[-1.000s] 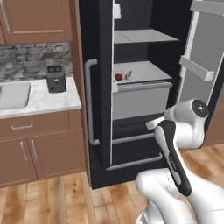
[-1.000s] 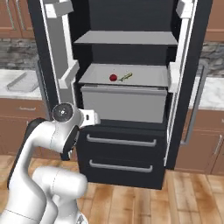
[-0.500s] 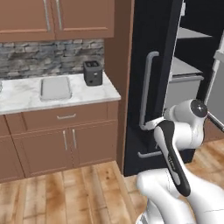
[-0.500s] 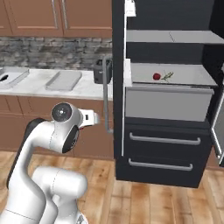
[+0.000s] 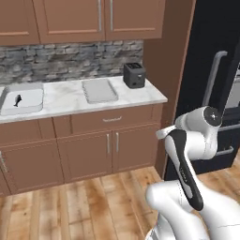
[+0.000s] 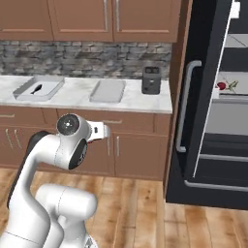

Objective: Place one tomato and one fish in each tupperware on the nearby counter, to pack two identical lunches.

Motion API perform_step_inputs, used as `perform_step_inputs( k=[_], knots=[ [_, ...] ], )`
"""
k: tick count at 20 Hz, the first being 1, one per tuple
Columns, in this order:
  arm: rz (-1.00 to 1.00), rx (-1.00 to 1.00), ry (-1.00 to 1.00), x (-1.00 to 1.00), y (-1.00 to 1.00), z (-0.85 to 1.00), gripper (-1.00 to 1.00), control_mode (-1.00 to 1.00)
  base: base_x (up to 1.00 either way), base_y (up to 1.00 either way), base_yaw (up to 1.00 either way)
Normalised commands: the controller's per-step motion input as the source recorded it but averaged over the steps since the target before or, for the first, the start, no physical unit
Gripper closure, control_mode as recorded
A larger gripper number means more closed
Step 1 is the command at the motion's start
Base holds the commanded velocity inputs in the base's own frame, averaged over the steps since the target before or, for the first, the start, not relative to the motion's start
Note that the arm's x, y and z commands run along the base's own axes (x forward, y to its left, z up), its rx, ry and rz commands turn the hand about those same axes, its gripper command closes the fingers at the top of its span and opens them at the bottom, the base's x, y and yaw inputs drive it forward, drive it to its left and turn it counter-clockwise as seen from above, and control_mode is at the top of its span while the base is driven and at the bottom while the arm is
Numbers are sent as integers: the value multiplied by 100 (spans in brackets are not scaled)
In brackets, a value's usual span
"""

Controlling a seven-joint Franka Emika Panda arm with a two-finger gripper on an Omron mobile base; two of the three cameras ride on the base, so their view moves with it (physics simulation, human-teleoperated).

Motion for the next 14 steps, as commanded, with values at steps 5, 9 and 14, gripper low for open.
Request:
perform_step_inputs(
  k=[5,9,14],
  knots=[
    [0,0,0,0,0,0,100,100,0,100,0],
    [0,0,0,0,0,0,100,100,17,100,0],
    [0,0,0,0,0,0,100,100,41,100,0]
  ],
)
